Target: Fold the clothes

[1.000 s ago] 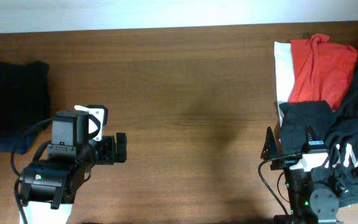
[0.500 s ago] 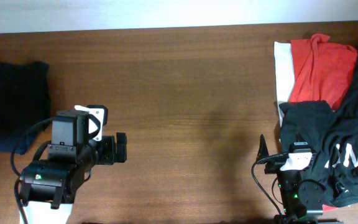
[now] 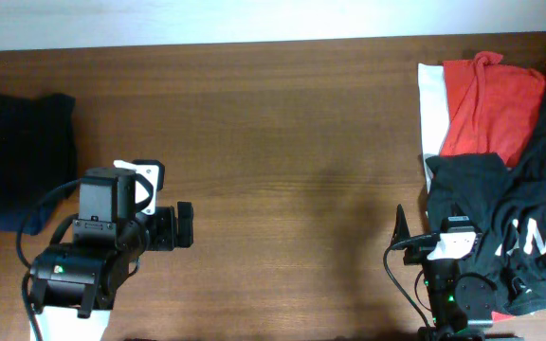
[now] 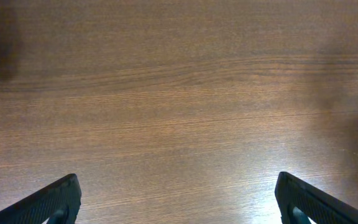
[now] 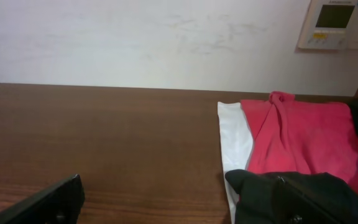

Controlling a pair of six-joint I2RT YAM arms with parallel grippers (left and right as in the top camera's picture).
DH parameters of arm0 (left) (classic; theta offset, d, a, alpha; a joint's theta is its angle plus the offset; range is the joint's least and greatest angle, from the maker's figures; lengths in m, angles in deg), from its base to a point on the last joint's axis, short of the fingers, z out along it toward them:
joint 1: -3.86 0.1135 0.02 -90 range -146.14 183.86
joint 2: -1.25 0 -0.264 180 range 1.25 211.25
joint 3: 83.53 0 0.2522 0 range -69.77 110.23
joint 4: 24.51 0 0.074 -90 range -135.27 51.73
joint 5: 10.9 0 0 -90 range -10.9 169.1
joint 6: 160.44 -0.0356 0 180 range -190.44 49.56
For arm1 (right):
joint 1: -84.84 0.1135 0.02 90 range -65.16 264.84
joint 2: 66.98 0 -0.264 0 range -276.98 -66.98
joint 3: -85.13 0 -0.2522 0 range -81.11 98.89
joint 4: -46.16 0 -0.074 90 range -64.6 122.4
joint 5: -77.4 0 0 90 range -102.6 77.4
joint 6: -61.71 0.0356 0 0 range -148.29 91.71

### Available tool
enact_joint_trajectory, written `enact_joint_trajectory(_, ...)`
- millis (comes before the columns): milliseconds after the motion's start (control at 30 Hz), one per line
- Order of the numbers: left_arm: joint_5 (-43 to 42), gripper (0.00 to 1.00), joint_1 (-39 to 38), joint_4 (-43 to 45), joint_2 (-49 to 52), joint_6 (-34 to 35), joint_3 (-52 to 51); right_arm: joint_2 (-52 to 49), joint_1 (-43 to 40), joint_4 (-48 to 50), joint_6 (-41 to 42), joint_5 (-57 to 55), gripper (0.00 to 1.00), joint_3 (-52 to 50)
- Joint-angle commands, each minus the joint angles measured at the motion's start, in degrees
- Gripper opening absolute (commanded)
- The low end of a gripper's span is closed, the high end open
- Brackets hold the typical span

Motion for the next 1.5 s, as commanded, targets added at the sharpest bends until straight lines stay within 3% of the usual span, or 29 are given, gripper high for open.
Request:
enact_joint_trajectory(0,0.52,0.99,0.13,-1.36,-0.96,0.37,-0.22,0.55,-0.44,-0.31,-0.35,0.55,0.99,-0.26)
enact_joint_trajectory(100,2.75,0.99,0.13,5.57,-6.01,-0.57,-5.18,0.52,-0.44,-0.31,-0.35,0.55,0.99,-0.26)
enact_joint_trajectory(533,5.66,0.99,2.03,67.91,-47.25,-1.44,-60.76,0.55,-0.44,-0.31,-0.35,0.55,0.99,-0.26)
enact_joint_trajectory(633,6.93,0.99,2.36,64.70,-52.61,-6.45,-61.22,0.55,-0.42,-0.31,-0.35,0.55,0.99,-0.26)
enact_joint_trajectory(733,6.21,0.99,2.95,56.89,-55.89,-4.87,-61.22,0.52,-0.44,-0.28,-0.33,0.55,0.99,-0.26)
enact_joint_trajectory(1467,6.03,0.99,2.89,56.85,-55.84,-4.85,-61.20,0.52,-0.42,-0.31,-0.35,0.55,0.99,-0.26)
